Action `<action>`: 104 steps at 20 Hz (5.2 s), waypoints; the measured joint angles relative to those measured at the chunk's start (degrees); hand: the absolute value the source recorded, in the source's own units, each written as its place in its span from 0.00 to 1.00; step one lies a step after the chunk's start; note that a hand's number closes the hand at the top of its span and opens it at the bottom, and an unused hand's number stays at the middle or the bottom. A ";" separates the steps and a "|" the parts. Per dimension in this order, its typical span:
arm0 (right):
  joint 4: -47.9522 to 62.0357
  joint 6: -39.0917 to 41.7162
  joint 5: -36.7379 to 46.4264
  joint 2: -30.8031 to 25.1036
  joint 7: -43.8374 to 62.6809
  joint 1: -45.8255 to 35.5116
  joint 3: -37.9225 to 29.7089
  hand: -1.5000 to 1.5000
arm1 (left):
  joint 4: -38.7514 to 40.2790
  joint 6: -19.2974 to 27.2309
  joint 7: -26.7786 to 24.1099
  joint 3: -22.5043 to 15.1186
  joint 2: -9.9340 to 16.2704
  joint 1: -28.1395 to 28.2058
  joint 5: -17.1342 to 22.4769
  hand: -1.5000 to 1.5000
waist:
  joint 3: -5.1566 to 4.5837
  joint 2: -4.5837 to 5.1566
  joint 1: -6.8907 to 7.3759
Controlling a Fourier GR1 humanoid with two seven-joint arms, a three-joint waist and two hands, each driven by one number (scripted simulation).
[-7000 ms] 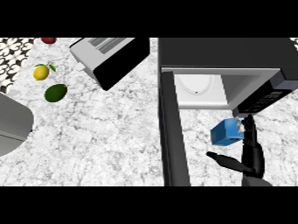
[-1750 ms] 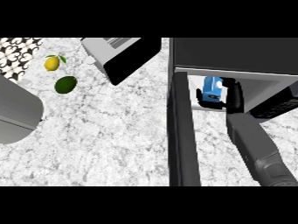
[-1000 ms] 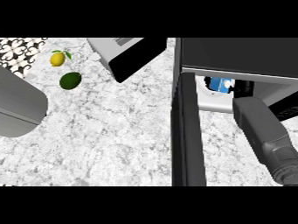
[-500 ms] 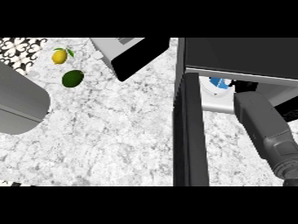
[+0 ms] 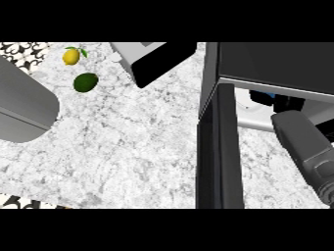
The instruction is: Pick up the milk, place it into the microwave and close the microwave
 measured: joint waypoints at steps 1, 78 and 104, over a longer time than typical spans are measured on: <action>0.48 -1.32 1.12 -0.17 1.98 0.07 0.90 0.00 | 0.21 -0.11 -0.09 0.05 0.13 -0.16 -0.18 0.00 | -0.07 0.01 0.34; -33.48 66.57 -16.16 -1.16 -19.59 48.76 -5.05 0.00 | 7.71 4.56 18.17 -15.40 -6.04 -16.86 -20.55 1.00 | 0.99 -4.41 -10.74; -37.61 75.49 -26.79 -12.25 -16.79 57.18 -7.14 0.00 | 40.31 1.76 40.09 -26.04 -23.20 -51.72 -28.13 1.00 | 1.11 -4.05 -11.71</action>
